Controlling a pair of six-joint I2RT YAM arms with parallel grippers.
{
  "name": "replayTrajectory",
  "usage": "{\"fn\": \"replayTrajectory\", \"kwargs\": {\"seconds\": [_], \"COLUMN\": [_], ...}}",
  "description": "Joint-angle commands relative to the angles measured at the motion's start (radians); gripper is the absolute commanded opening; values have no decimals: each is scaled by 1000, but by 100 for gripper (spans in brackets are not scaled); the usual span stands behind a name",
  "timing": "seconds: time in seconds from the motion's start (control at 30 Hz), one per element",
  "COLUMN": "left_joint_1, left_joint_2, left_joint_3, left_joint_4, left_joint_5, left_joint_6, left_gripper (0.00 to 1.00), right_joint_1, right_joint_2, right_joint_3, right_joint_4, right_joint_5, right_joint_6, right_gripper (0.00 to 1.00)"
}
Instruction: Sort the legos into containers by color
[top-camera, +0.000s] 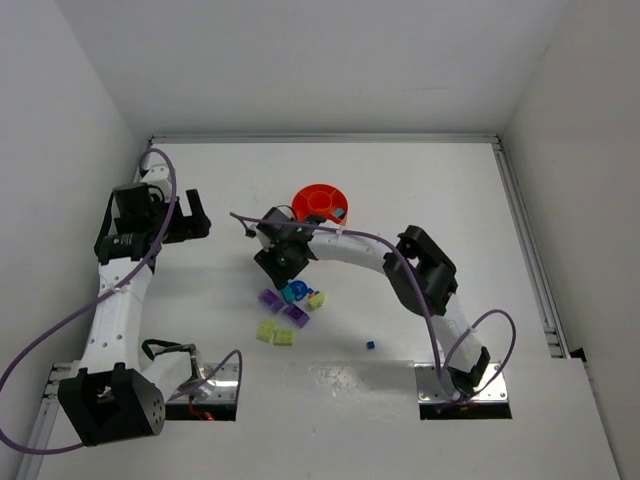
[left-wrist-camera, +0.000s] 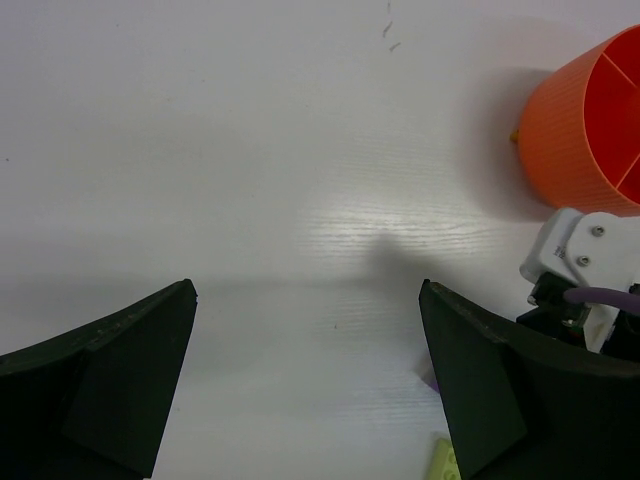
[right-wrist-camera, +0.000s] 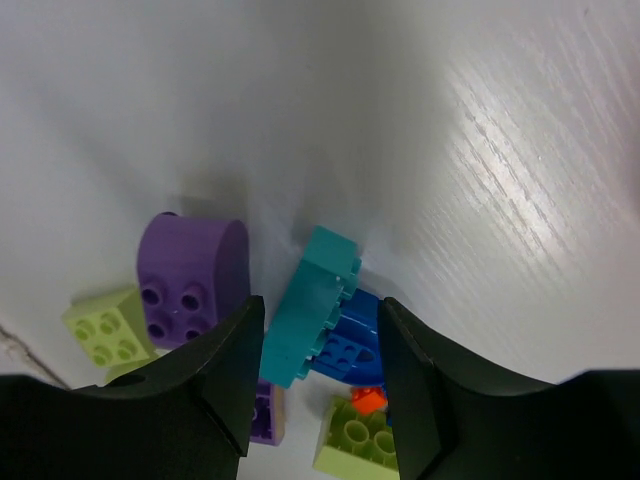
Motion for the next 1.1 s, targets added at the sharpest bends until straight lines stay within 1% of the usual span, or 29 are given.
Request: {"fn": "replayTrajectory", "kwargs": {"seconds": [0.0,0.17,0.27,0.3,0.37,0.4,0.47,0.53,0.6,0.67,0.7,0.77,0.8,0.83,0.87,0.97,1.07], "left_joint_1": [21,21,21,21,21,21,21,21,21,21,21,21,21,21,21,21,21], "left_joint_2": [-21,-21,-21,-21,-21,-21,-21,-30,-30,-42,-42,-52,-52,-52,-52,-52,-30], "left_joint_3": [-9,-9,-9,-9,-9,-9,-9,-9,2,13,22,33,33,42,42,51,63], "left_joint_4": [39,39,39,39,39,49,49,49,49,49,49,49,49,49,49,49,49], "left_joint_5": [-18,-18,-18,-18,-18,-18,-18,-18,-18,-18,-18,-18,-18,-18,-18,-18,-18], "left_joint_6": [-20,-29,-29,-29,-29,-29,-29,-29,-29,-29,-29,-29,-29,-29,-29,-29,-29], "left_gripper": [100,100,100,100,100,100,100,100,100,100,100,100,100,100,100,100,100], "right_joint_1": [4,4,4,4,4,4,-8,-19,-41,-74,-85,-107,-125,-134,-143,-186,-232], "right_joint_2": [12,64,64,46,20,3,-58,-115,-204,-253,-316,-390,-417,-462,-479,-538,-560], "right_joint_3": [36,56,56,47,38,38,38,38,38,83,84,64,42,32,7,-53,-88], "right_joint_4": [-9,-18,-18,-18,-18,-9,-9,-19,-33,-62,-62,-23,-13,-3,19,63,114], "right_joint_5": [26,35,26,17,17,-3,-36,-54,-29,-8,15,77,162,214,320,451,509], "right_joint_6": [28,28,28,28,28,28,19,-2,-30,-60,-82,-82,-82,-82,-73,-64,-28], "right_gripper": [50,50,37,27,17,11,7,1,0,0,0,0,0,0,0,0,0]}}
